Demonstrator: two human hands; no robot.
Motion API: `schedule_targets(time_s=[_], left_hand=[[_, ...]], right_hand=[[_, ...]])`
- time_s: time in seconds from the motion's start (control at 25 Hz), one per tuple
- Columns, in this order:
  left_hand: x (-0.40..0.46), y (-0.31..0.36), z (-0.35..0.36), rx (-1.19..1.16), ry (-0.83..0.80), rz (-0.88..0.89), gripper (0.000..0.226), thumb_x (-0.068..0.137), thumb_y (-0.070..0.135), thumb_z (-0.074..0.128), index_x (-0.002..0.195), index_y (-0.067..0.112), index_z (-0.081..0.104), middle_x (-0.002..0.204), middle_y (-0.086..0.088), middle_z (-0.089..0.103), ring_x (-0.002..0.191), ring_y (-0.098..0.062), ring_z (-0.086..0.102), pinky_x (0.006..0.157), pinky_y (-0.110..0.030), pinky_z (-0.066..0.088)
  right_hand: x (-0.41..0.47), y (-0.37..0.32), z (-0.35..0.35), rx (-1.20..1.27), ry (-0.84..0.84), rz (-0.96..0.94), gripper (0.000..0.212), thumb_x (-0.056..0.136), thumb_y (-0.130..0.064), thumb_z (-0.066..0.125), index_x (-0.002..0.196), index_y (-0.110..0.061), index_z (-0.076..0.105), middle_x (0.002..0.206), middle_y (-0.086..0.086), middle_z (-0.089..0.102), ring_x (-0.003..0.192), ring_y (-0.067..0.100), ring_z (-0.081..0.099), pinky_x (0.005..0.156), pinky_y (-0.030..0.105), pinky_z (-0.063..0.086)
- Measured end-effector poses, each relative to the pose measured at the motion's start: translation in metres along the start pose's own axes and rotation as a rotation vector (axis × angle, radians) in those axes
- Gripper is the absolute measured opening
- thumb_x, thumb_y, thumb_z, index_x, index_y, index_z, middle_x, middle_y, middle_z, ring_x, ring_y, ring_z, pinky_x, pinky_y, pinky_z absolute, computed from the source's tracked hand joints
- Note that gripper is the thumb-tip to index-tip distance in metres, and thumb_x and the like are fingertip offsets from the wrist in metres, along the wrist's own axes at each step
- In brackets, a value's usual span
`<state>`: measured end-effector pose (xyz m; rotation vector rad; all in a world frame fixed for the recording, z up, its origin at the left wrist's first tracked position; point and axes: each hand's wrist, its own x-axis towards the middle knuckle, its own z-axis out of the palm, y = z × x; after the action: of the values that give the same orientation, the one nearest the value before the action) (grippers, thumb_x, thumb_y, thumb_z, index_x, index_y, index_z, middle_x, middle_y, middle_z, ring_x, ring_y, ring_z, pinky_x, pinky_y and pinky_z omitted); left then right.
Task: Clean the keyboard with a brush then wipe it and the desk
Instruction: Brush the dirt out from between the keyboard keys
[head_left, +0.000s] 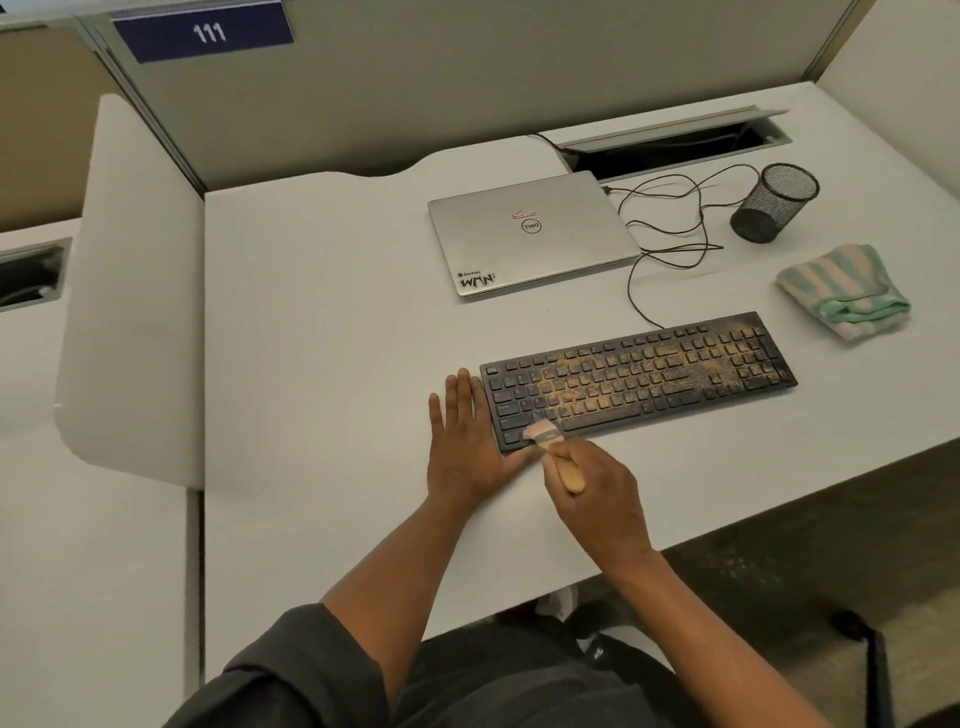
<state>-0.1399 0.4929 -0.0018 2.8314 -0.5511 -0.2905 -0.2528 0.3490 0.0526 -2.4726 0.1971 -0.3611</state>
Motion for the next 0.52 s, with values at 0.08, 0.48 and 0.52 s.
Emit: schedule_targets(time_s=[0.08, 0.48, 0.52], left_hand=[[0.001, 0.001, -0.001, 0.008, -0.018, -0.005, 0.134, 0.071, 0.101, 0.016, 0.16, 0.004, -0.009, 0.168, -0.016, -0.015, 0.155, -0.028, -0.02, 0.125, -0.051, -0.011], [0.001, 0.004, 0.0, 0.027, 0.001, -0.018, 0.132, 0.075, 0.1, 0.021, 0.16, 0.005, -0.011, 0.167, -0.015, -0.02, 0.153, -0.025, -0.024, 0.125, -0.05, -0.012], [0.0, 0.005, 0.0, 0.028, 0.007, -0.021, 0.132, 0.075, 0.1, 0.023, 0.16, 0.005, -0.011, 0.168, -0.015, -0.018, 0.154, -0.025, -0.024, 0.125, -0.05, -0.012]], right_hand=[[0.007, 0.01, -0.004, -0.019, 0.074, 0.093, 0.008, 0.091, -0.014, 0.069, 0.097, -0.013, 0.064, 0.081, 0.0, 0.066, 0.069, 0.016, 0.062, 0.061, 0.019, 0.047], [0.017, 0.021, -0.008, 0.026, 0.065, 0.058, 0.005, 0.09, -0.015, 0.068, 0.091, -0.015, 0.063, 0.077, -0.004, 0.064, 0.066, 0.012, 0.057, 0.058, 0.02, 0.044], [0.02, 0.024, -0.011, 0.017, 0.087, 0.085, 0.005, 0.091, -0.016, 0.068, 0.09, -0.016, 0.063, 0.076, -0.004, 0.063, 0.065, 0.013, 0.056, 0.058, 0.018, 0.041]])
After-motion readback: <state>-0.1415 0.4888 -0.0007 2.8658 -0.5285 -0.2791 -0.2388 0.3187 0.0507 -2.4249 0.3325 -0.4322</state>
